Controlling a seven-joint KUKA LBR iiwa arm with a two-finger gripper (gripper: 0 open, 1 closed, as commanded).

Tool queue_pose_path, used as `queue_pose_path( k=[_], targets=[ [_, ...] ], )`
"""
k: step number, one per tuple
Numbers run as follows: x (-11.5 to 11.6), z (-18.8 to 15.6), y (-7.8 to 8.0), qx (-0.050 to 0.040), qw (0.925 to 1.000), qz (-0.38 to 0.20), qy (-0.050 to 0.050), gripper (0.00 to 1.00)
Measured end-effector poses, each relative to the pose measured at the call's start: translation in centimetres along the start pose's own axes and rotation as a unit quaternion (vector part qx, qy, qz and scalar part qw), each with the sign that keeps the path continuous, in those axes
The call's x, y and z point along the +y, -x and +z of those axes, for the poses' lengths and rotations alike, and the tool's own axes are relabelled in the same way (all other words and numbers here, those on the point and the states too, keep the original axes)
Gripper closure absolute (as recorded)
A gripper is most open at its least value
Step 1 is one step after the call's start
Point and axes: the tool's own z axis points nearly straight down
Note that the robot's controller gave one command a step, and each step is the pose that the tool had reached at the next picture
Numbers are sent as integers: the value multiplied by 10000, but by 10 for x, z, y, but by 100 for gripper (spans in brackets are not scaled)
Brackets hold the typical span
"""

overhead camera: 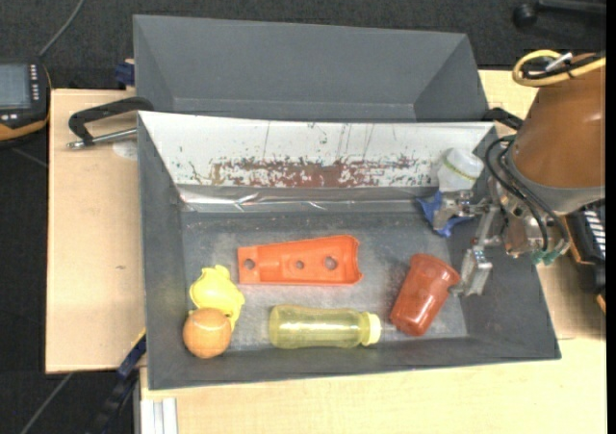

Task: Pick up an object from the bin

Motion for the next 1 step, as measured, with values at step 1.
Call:
queue_pose_path(
  k=[1],
  targets=[
    [1,-4,2,-46,10000,-12,-6,0]
  ],
)
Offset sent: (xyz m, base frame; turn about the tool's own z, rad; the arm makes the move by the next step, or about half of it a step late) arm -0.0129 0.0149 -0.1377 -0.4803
